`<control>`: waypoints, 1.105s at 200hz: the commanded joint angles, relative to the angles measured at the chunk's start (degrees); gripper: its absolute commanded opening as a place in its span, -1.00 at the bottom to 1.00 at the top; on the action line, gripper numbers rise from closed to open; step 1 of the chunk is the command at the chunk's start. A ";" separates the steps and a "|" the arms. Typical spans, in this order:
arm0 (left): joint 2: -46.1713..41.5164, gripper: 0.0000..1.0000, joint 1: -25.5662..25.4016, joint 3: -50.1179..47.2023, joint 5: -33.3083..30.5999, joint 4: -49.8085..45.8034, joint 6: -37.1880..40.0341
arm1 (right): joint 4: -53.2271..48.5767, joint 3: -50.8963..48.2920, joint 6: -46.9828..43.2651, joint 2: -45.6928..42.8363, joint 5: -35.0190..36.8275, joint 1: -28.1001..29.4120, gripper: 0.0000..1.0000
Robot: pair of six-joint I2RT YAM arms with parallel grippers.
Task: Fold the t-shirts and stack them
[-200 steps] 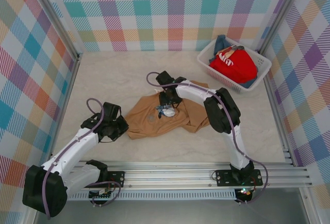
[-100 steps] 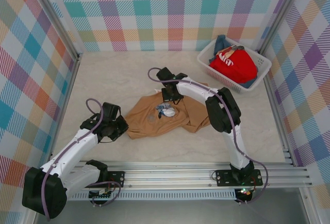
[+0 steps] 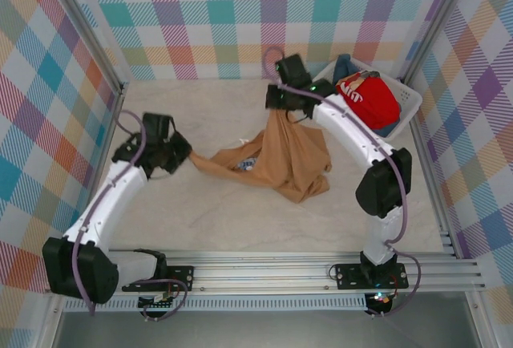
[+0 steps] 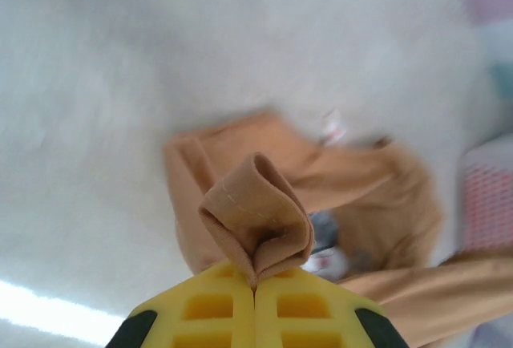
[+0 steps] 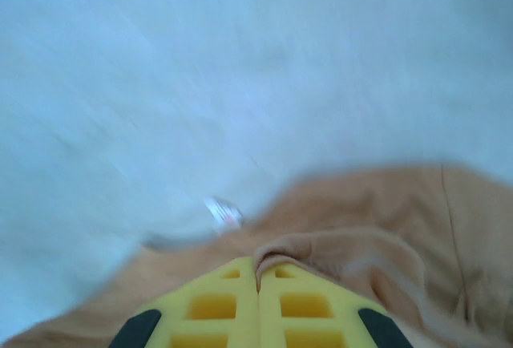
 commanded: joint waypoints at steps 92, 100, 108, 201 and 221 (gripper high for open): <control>-0.71 -1.00 7.92 47.43 -19.05 -2.61 9.19 | 12.41 11.36 2.41 -17.85 -14.33 -3.38 -1.00; -2.29 -1.00 7.94 47.36 -20.65 -1.22 9.98 | 14.13 8.45 2.98 -20.51 -15.05 -3.38 -1.00; -3.72 -1.00 7.89 47.40 -21.76 0.44 11.16 | 15.38 6.02 3.41 -23.20 -15.92 -3.41 -1.00; 14.67 -1.00 9.42 65.64 -10.86 -8.51 8.75 | 12.42 8.86 11.44 -18.55 -19.17 -3.43 -1.00; 20.30 -1.00 10.89 66.16 -6.52 -8.69 7.85 | 9.98 15.12 13.83 -10.17 -20.84 -4.54 -1.00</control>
